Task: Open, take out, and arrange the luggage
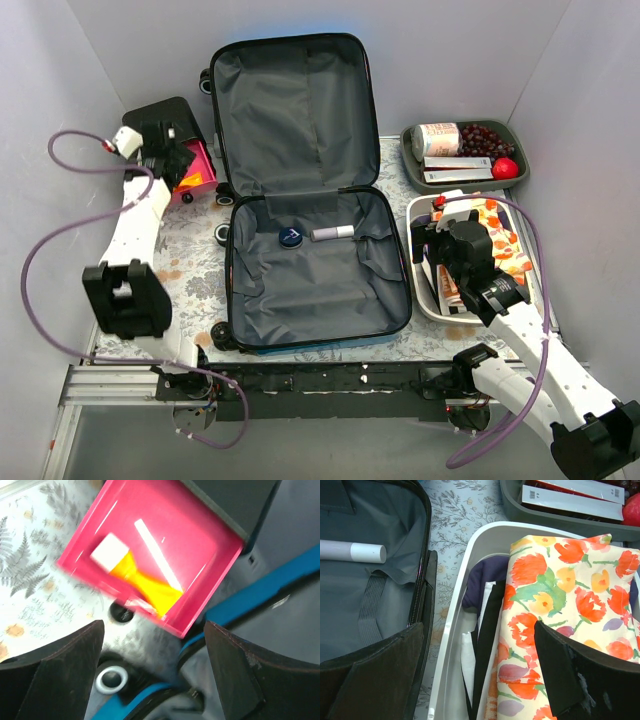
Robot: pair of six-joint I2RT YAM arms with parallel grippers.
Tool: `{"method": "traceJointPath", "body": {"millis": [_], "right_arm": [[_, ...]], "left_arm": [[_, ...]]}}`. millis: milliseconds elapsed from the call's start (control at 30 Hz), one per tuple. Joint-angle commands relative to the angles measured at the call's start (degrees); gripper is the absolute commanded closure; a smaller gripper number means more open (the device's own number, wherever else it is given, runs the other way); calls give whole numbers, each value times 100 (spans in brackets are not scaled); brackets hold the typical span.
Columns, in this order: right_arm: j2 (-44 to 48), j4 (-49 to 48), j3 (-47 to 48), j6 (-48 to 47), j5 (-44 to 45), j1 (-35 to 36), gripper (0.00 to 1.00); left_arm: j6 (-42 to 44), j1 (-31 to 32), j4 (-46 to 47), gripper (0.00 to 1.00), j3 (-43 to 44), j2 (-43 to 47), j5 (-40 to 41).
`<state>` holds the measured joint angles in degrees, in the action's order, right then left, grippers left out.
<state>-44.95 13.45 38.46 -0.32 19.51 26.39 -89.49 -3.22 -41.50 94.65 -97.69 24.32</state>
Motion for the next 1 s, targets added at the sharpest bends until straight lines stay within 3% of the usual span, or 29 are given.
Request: {"method": "traceJointPath", "body": {"millis": [0, 133, 267, 400, 667, 800, 967], "right_arm": [[74, -308, 39, -12, -17, 33, 2], [39, -369, 13, -12, -61, 33, 2], [4, -387, 21, 128, -201, 41, 2], [56, -361, 13, 137, -202, 33, 2], [144, -344, 4, 93, -26, 41, 2], [179, -361, -5, 58, 9, 41, 2], [171, -343, 13, 49, 36, 41, 2]], "left_arm": [[966, 137, 1080, 19, -1842, 1346, -682], [1355, 182, 1758, 20, -3135, 2331, -911], [1558, 182, 2154, 24, -3576, 2255, -1245], [1575, 182, 2373, 36, -3524, 1754, -1026], [1953, 182, 2937, 44, -3462, 1007, -630], [2076, 147, 3322, 55, -3418, 770, -445], [2217, 59, 3578, 59, -2989, 409, -331]]}}
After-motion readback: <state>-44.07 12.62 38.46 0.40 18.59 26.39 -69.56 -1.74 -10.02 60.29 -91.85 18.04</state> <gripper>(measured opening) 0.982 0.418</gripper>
